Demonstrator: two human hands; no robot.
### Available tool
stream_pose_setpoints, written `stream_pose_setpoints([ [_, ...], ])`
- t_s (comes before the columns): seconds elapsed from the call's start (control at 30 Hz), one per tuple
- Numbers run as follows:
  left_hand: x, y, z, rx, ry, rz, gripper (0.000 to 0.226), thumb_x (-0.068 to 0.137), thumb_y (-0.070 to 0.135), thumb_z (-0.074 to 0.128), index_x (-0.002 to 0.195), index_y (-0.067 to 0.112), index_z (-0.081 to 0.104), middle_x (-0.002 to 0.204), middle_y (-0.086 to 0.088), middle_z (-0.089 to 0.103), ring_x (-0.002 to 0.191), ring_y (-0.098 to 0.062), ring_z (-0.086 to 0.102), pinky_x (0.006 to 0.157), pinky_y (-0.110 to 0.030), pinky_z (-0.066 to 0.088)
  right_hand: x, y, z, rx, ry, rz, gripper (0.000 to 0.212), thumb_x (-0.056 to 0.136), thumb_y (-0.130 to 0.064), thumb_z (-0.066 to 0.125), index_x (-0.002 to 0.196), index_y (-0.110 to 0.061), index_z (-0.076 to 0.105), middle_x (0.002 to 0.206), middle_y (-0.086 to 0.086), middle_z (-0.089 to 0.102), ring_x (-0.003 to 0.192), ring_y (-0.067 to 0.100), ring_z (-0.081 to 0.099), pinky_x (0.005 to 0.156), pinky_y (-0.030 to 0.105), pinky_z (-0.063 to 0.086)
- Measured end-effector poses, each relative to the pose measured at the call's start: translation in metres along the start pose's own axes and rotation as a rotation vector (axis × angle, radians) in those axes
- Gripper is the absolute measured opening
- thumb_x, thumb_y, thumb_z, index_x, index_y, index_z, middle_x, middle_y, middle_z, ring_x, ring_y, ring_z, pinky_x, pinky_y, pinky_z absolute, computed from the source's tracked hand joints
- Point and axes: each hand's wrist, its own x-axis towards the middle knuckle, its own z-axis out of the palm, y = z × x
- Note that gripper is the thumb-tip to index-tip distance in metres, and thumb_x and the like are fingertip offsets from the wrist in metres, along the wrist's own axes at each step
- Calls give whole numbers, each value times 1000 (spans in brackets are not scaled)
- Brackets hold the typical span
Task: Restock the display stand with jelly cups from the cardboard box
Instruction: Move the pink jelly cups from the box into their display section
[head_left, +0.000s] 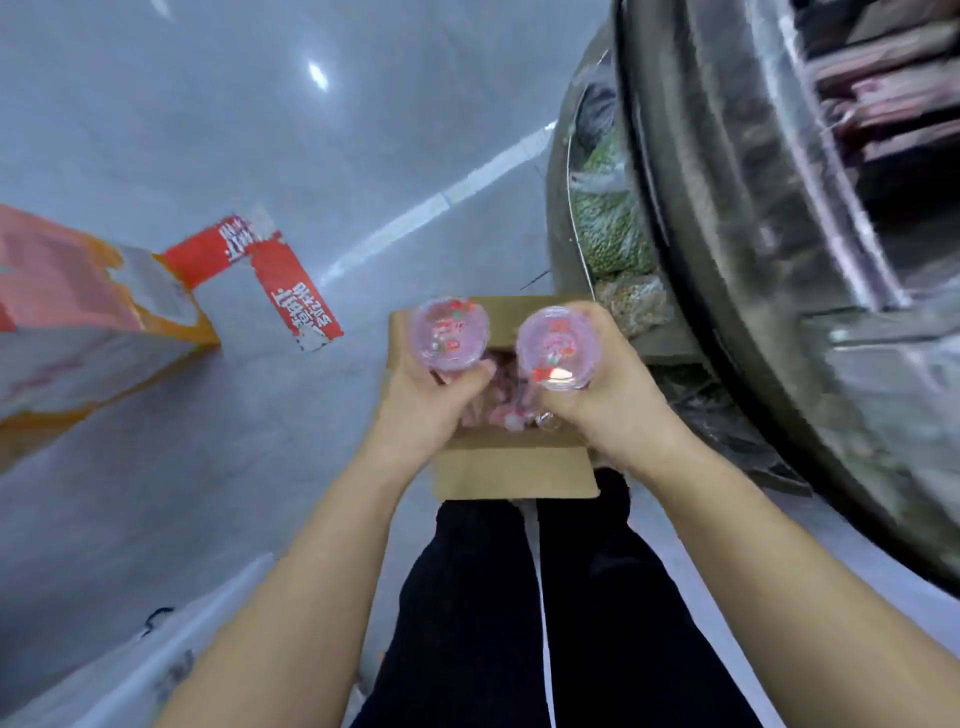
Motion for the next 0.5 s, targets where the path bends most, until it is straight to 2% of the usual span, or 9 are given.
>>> stream_pose_setpoints([
  [0.03,-12,34,0,19,-11,76,42,73,9,67,102,26,42,81,20,64,65,12,59,58,-4,45,-16,-30,-1,17,-4,-51,42,72,7,65,102,-17,49,82,-11,63,67,-3,62,59,12,49],
  [0.1,-35,95,3,56,-55,213,44,73,15,68,102,34,42,86,31,62,78,13,59,67,-4,44,-48,-80,-5,5,19,-170,46,76,4,68,107,-25,50,93,-13,62,84,-3,61,75,12,47],
  [0.13,-45,122,6,60,-89,269,46,72,17,69,103,38,42,91,33,60,85,12,58,73,-4,43,-64,-102,-8,27,42,-213,46,77,2,68,109,-27,51,95,-14,62,87,-3,60,77,12,46],
  [0.23,-73,189,27,77,-208,409,48,72,26,63,113,41,43,105,37,55,102,13,53,83,-4,40,-109,-152,-27,52,116,-307,42,76,-6,68,105,-35,56,92,-13,65,84,2,60,73,15,49],
  [0.33,-94,235,58,108,-303,483,41,72,35,66,111,40,52,107,28,62,104,7,57,84,-6,41,-151,-183,-56,-1,229,-418,42,76,-2,67,102,-34,58,92,-14,64,87,1,60,75,13,47],
  [0.43,-110,268,104,127,-355,593,39,65,29,78,95,35,53,94,9,68,89,-7,65,74,-16,50,-189,-202,-94,-41,387,-481,35,74,-9,72,100,-28,59,95,-17,65,89,1,62,74,11,46],
  [0.5,-119,284,143,86,-414,622,44,61,24,79,93,29,48,89,1,67,83,-10,66,69,-21,52,-212,-209,-124,-16,485,-482,34,70,-18,75,101,-23,60,96,-12,67,88,4,65,73,14,49],
])
